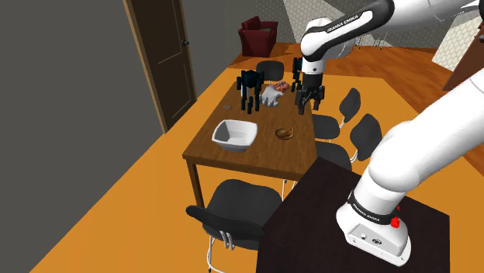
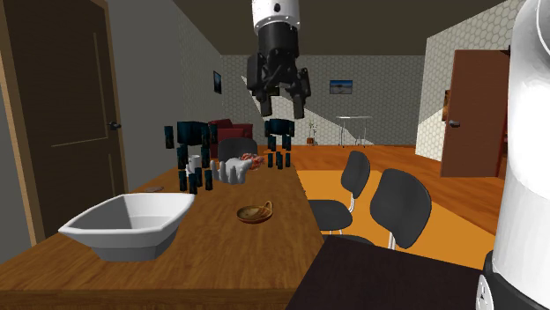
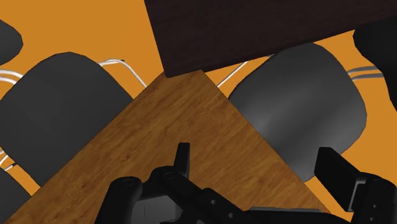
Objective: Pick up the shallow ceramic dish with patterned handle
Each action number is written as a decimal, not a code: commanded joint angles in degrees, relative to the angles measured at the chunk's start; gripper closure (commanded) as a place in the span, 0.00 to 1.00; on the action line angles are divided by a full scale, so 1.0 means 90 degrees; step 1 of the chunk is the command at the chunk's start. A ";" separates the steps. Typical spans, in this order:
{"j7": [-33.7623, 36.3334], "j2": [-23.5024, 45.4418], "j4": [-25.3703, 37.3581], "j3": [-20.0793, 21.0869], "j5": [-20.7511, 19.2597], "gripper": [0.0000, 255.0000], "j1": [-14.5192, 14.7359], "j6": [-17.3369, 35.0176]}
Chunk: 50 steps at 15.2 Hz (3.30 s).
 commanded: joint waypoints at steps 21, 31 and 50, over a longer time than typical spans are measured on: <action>-0.4105 0.6151 0.3834 -0.0421 0.4383 0.00 -0.1548 0.1205; -0.4355 0.8314 0.6321 0.0203 0.5151 0.00 -0.2701 0.0710; -0.4411 0.8550 0.6423 0.0270 0.5221 1.00 -0.2750 0.0838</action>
